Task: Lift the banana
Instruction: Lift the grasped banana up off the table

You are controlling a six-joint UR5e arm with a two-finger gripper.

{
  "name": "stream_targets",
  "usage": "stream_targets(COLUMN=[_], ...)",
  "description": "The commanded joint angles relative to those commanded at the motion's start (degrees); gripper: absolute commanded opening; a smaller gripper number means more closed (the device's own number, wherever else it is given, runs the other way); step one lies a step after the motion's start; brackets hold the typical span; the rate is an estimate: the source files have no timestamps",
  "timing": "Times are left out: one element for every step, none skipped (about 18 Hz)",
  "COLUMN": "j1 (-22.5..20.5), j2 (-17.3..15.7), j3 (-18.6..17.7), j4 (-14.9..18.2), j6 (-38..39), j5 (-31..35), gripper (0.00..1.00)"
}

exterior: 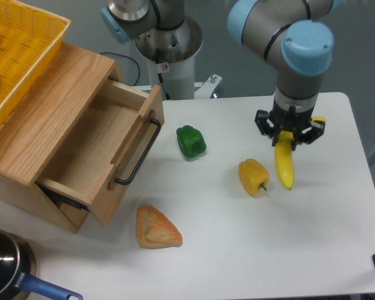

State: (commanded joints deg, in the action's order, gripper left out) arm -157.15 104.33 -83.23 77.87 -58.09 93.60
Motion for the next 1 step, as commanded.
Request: stream_targets(j1=[-0.2], j2=[-0.1], j3=[0.0], j4=[0.0], j6=[0.0], j5=[0.0], gripper=[0.12])
